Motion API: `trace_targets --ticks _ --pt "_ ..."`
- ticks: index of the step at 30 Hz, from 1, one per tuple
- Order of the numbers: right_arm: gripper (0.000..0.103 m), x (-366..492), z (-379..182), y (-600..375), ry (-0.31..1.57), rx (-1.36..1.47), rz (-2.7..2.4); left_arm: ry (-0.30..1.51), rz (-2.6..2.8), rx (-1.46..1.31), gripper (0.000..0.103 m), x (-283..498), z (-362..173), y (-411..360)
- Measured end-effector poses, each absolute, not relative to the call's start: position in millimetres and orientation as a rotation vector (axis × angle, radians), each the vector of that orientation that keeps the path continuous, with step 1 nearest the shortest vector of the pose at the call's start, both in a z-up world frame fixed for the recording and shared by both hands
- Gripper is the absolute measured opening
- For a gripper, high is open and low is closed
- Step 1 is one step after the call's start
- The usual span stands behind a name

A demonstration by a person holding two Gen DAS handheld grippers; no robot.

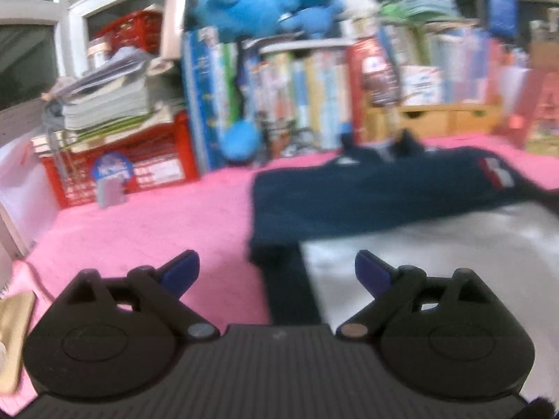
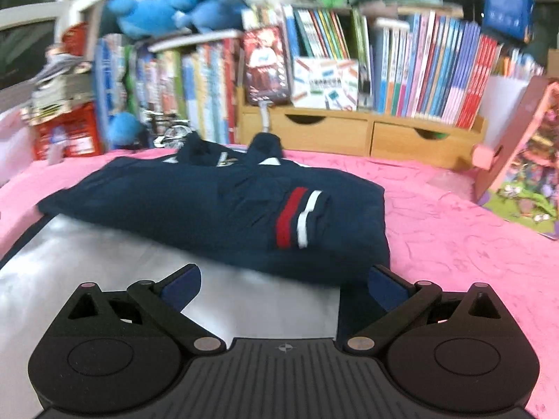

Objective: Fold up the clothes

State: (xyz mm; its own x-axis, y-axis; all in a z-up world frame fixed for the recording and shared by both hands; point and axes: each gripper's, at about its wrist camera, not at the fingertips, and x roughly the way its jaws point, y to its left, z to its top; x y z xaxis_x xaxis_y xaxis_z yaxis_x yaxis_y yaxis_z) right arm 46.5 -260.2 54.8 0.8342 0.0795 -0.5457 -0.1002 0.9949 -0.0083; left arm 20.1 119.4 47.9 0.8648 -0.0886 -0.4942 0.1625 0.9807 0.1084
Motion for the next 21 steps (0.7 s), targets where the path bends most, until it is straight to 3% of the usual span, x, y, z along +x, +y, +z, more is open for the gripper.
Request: trace_targets --ticks 10,16,21 --pt "0.103 -123.5 33.8 -242.6 0.290 -0.052 -0.019 0.437 -0.158 0.080 0.097 -116.2 5.5 81.6" --pt "0.103 -211.6 18.6 -206.6 0.310 -0.010 0.033 0.473 -0.180 0.007 0.098 -176.1 -9.7 64.7" --pt "0.103 -241.3 -0.5 -159.1 0.378 -0.060 0.043 0.500 -0.171 0.062 0.098 -174.5 -17.2 60.9"
